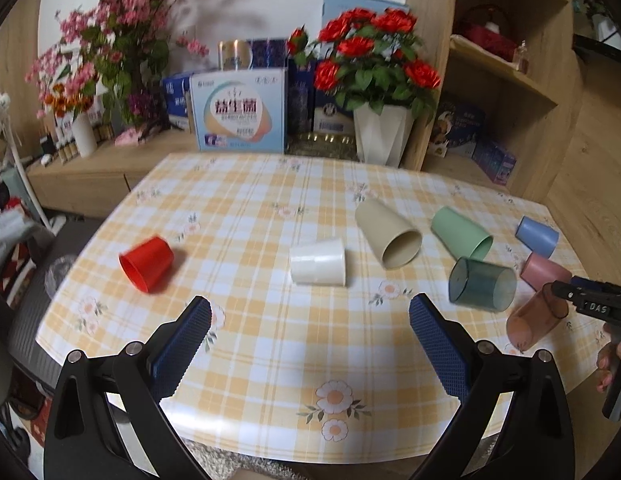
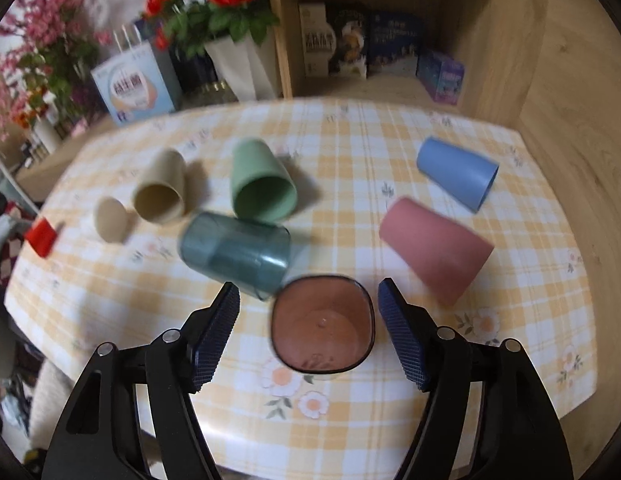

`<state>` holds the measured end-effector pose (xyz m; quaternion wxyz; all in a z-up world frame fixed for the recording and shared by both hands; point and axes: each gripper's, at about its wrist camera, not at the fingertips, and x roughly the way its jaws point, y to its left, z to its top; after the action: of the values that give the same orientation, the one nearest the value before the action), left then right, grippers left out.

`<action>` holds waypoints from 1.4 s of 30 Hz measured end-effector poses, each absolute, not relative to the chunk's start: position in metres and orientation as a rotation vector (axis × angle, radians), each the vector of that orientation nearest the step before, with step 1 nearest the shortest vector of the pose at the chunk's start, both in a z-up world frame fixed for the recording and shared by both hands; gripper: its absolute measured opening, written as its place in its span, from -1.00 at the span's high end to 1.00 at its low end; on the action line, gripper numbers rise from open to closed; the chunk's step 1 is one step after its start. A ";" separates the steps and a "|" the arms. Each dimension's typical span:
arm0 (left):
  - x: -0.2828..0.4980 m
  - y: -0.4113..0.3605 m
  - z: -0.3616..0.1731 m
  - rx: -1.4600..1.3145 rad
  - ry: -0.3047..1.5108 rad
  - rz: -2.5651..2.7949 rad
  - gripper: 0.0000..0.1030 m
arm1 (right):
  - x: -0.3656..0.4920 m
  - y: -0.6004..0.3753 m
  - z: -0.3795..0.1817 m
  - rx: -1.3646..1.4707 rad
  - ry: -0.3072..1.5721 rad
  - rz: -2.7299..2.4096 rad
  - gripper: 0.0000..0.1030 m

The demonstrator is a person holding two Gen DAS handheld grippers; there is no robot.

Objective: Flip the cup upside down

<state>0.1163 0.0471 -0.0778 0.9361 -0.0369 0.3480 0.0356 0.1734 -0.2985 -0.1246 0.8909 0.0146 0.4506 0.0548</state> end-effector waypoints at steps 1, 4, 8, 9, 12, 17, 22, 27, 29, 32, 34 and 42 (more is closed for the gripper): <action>0.115 0.045 -0.070 -0.069 0.697 0.068 -0.88 | 0.168 -0.297 -0.115 0.038 0.914 0.122 -0.54; 0.109 0.041 -0.047 -0.062 0.645 0.036 -0.88 | 0.149 -0.294 -0.084 0.035 0.836 0.116 -0.69; 0.097 0.033 -0.023 -0.034 0.581 0.026 -0.88 | 0.120 -0.295 -0.045 0.048 0.730 0.085 -0.69; 0.094 0.031 -0.017 -0.026 0.566 0.028 -0.88 | 0.116 -0.296 -0.040 0.051 0.716 0.080 -0.69; 0.080 0.024 -0.002 -0.008 0.521 0.021 -0.88 | 0.096 -0.294 -0.020 0.044 0.651 0.049 -0.69; 0.064 0.017 0.011 -0.019 0.486 -0.008 -0.88 | 0.069 -0.285 -0.002 0.028 0.581 0.064 -0.69; 0.048 0.010 0.020 -0.006 0.450 0.002 -0.88 | 0.052 -0.274 0.008 0.038 0.553 0.104 -0.69; 0.042 0.005 0.021 0.018 0.441 -0.001 -0.88 | 0.046 -0.267 0.007 0.044 0.554 0.117 -0.69; 0.041 0.002 0.020 0.035 0.437 0.003 -0.88 | 0.044 -0.266 0.008 0.044 0.552 0.118 -0.69; 0.041 0.002 0.020 0.033 0.439 0.003 -0.88 | 0.044 -0.266 0.009 0.047 0.549 0.107 -0.69; 0.040 0.003 0.020 0.028 0.440 0.003 -0.88 | 0.043 -0.266 0.009 0.042 0.548 0.098 -0.69; 0.040 0.004 0.020 0.029 0.441 0.004 -0.88 | 0.042 -0.266 0.011 0.037 0.546 0.084 -0.69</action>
<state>0.0401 0.0035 0.0198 0.9757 0.0141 0.2187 0.0021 0.0421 -0.2659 0.0108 0.9619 0.0182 0.2695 0.0416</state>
